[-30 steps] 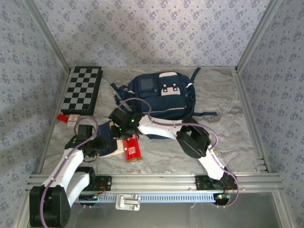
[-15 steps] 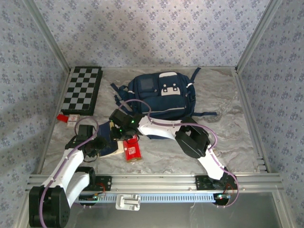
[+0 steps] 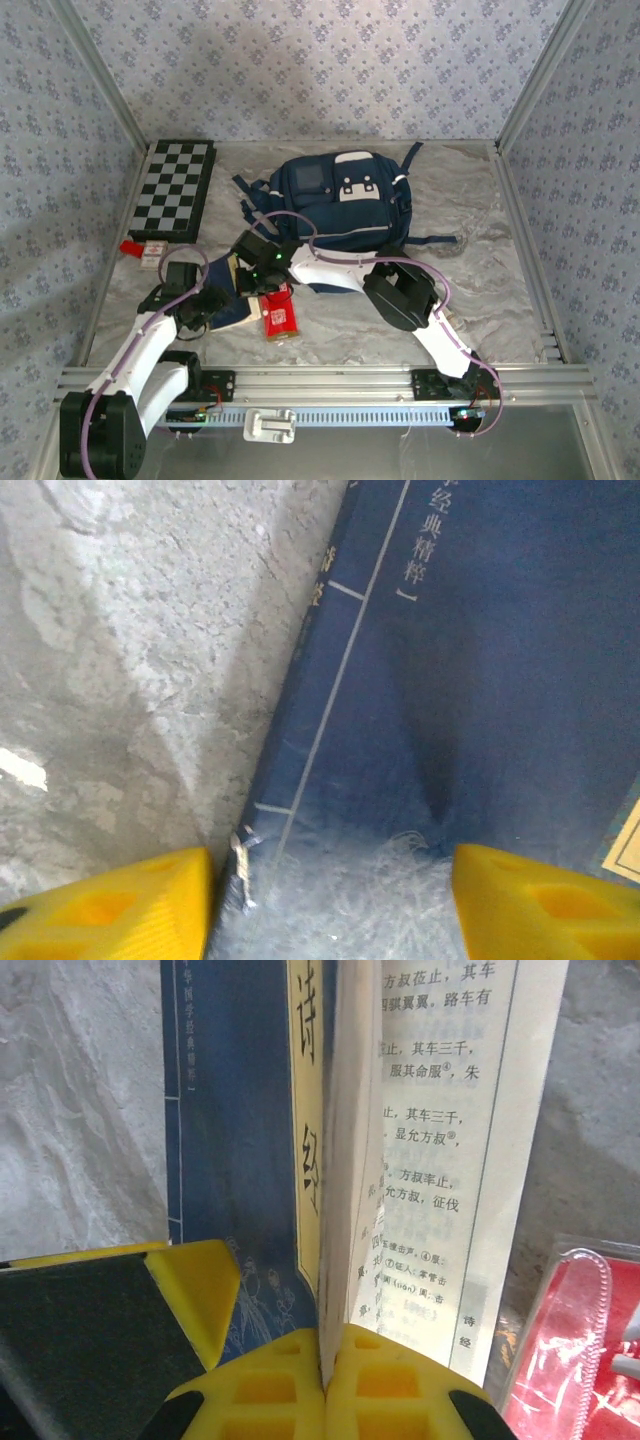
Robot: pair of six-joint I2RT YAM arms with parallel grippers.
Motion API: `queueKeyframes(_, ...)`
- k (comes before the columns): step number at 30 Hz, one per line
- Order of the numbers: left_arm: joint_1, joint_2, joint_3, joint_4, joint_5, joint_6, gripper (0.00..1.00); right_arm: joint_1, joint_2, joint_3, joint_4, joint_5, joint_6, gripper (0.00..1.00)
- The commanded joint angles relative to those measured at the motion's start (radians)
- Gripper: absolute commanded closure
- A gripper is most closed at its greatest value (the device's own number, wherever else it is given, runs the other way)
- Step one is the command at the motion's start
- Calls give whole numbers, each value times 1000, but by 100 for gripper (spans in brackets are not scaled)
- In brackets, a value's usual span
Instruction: Pack the student bag
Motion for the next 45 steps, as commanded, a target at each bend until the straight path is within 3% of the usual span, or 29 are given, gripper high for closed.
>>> queueKeyframes(1,-2,-13,94,-37,-3,2,32,-8,-80,2,68,-50,-8,100)
queueKeyframes(6,76,-73,199,-115,38,20,25,-33,-192,-33,139,-78,-12,100)
queueKeyframes(14,200,-89,342,-147,317,79,16,-123,-410,-165,198,-164,-44,100)
queueKeyframes(19,209,-81,308,97,598,-28,16,-214,-514,-266,283,-297,-26,100)
queueKeyframes(21,205,-69,302,158,659,-64,16,-240,-547,-290,305,-326,-31,100)
queueKeyframes(27,124,-44,289,298,686,-136,18,-313,-599,-344,382,-428,-4,100)
queueKeyframes(35,18,20,292,394,662,-177,24,-328,-597,-365,469,-482,40,100)
queueKeyframes(45,-51,10,305,520,678,-248,53,-377,-583,-448,506,-492,59,100)
